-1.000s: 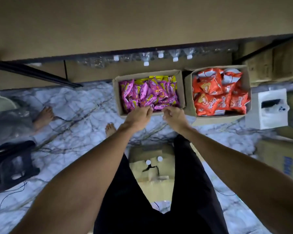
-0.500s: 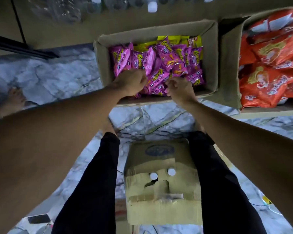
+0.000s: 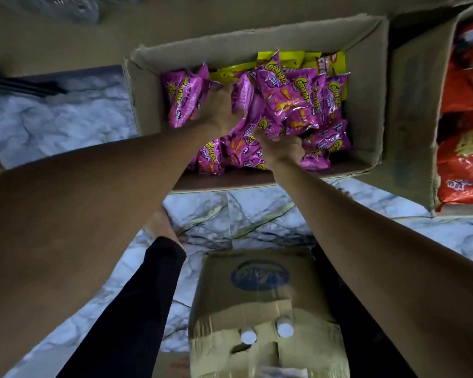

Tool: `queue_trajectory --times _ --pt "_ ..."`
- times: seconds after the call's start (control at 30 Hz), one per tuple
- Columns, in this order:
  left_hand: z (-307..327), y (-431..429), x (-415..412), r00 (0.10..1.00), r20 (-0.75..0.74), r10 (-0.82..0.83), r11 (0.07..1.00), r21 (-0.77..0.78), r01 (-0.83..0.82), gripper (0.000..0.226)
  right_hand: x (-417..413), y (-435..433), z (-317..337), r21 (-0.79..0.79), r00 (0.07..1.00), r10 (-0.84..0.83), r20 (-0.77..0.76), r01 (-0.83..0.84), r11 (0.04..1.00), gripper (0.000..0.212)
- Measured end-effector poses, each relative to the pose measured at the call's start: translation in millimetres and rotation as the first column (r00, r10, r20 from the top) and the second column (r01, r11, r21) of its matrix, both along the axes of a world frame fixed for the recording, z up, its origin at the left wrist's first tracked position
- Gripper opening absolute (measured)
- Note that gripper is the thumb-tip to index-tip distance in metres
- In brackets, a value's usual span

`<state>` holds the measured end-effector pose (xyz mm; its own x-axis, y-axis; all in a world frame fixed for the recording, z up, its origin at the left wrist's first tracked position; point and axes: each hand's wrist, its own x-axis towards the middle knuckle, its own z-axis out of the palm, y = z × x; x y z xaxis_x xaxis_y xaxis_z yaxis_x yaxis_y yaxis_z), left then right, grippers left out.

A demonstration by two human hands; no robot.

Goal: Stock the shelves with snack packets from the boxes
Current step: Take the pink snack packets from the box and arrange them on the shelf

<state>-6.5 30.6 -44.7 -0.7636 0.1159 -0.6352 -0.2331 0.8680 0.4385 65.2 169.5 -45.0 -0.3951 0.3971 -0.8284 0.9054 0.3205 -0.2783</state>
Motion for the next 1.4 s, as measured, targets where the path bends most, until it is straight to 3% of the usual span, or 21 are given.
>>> queue_trajectory --times 0.17,0.3,0.37,0.5,0.57,0.67,0.87,1.0,1.1,1.17,1.23,1.3,1.4 --pt "2 5 -1 0.996 -0.002 0.094 0.995 0.034 -0.094 0.022 -4 -2 1 -0.098 0.986 -0.167 0.020 0.169 0.981 0.038" --pt "18 5 -1 0.989 0.028 0.145 0.977 0.152 -0.148 0.011 -2 3 18 -0.124 0.976 -0.218 -0.016 0.215 0.969 0.028" --pt "28 0 1 0.981 0.085 0.176 0.962 0.197 -0.189 0.024 -1 7 32 -0.147 0.957 -0.285 -0.062 0.273 0.951 0.024" --pt "61 -7 10 0.902 0.325 0.284 0.878 0.290 -0.381 0.048 4 14 66 -0.205 0.950 -0.302 -0.080 0.281 0.938 0.045" --pt "83 -8 15 0.869 0.366 0.332 0.853 0.277 -0.443 0.065 7 17 84 -0.245 0.951 -0.297 -0.086 0.269 0.932 0.049" --pt "111 -9 23 0.873 0.348 0.343 0.864 0.248 -0.438 0.076 14 20 117 -0.277 0.953 -0.287 -0.093 0.253 0.927 0.048" --pt "196 -12 33 0.890 0.281 0.360 0.865 0.257 -0.431 0.050 26 26 200 -0.299 0.959 -0.269 -0.085 0.233 0.925 0.044" --pt "261 -15 41 0.933 0.204 0.295 0.917 0.213 -0.336 0.063 29 26 264 -0.337 0.959 -0.245 -0.145 0.185 0.923 0.047" --pt "321 -15 46 0.942 0.182 0.284 0.913 0.250 -0.323 0.074 31 25 322 -0.363 0.968 -0.182 -0.175 0.109 0.926 0.065" --pt "367 -14 51 0.941 0.199 0.275 0.909 0.266 -0.322 0.069 32 25 365 -0.370 0.972 -0.137 -0.189 0.059 0.927 0.085" --pt "410 -14 53 0.914 0.222 0.338 0.872 0.292 -0.393 0.047 31 25 409 -0.368 0.974 -0.092 -0.208 0.010 0.930 0.092" --pt "453 -12 54 0.846 0.266 0.462 0.765 0.363 -0.532 0.020 30 27 448 -0.358 0.967 -0.059 -0.249 -0.035 0.933 0.092" --pt "510 -18 60 0.764 0.320 0.561 0.650 0.402 -0.645 0.016 32 28 505 -0.343 0.957 -0.033 -0.289 -0.072 0.937 0.094"
